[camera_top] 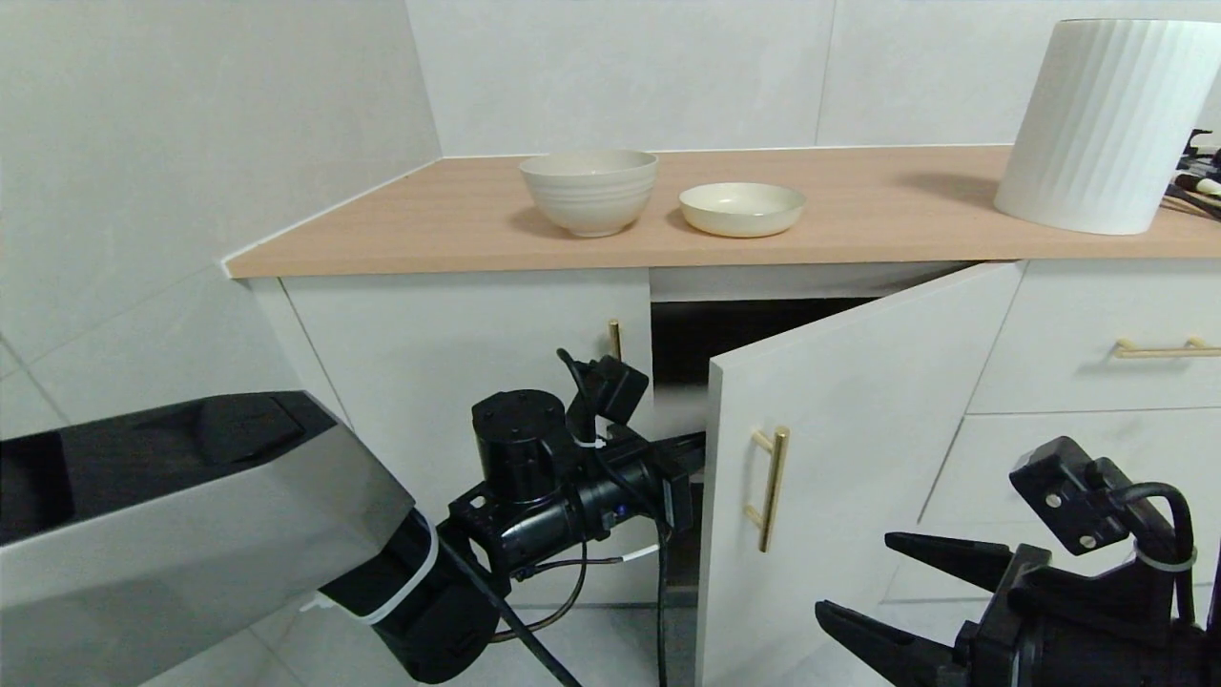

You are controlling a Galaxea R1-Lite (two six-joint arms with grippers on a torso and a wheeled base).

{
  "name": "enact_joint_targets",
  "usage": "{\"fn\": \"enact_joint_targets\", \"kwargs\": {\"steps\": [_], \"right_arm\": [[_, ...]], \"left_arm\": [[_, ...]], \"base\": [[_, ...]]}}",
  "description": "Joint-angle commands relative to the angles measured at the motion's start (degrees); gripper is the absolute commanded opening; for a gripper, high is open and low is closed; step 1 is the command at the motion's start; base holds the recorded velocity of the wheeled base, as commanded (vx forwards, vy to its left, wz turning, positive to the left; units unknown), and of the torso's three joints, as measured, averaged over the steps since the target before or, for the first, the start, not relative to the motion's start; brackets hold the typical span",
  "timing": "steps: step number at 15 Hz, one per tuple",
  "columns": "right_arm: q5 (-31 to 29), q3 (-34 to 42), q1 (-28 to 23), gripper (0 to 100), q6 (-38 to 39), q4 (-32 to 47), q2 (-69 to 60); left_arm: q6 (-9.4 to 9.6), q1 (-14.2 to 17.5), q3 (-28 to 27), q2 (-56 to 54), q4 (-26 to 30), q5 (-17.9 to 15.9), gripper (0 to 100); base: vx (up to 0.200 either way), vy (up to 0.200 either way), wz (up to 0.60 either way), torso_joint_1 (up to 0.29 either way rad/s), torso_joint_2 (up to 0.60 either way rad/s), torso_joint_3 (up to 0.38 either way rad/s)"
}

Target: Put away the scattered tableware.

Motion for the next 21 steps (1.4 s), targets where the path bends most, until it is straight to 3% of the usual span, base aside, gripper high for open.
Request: {"fn": "enact_joint_targets", "kwargs": {"steps": [1, 10, 14, 17, 21], "right_arm": [[0.0, 0.0, 0.3, 100, 0.0, 0.0, 0.0], [0.2, 0.1, 2.2, 100, 0.0, 0.0, -1.1], [3.9, 1.2, 4.1, 100, -0.1, 0.0, -4.1], [8.2, 2.5, 5.8, 100, -0.3, 0.0, -6.6], [12.8, 5.4, 8.2, 100, -2.4, -0.1, -8.7]], "left_arm": [[-0.03, 0.1, -0.2, 0.5, 0.0, 0.0, 0], [0.05, -1.5, -1.4, 2.6, -1.4, 0.6, 0], [0.14, -2.9, -1.8, 2.2, -1.5, 1.1, 0], [0.05, -6.0, -1.9, 2.4, -1.5, 1.1, 0], [0.14, -15.4, -3.5, 1.8, -1.4, 1.1, 0]], "base": [[0.0, 0.0, 0.0, 0.0, 0.0, 0.0], [0.0, 0.0, 0.0, 0.0, 0.0, 0.0], [0.0, 0.0, 0.0, 0.0, 0.0, 0.0], [0.0, 0.0, 0.0, 0.0, 0.0, 0.0], [0.0, 0.0, 0.0, 0.0, 0.0, 0.0]]}}
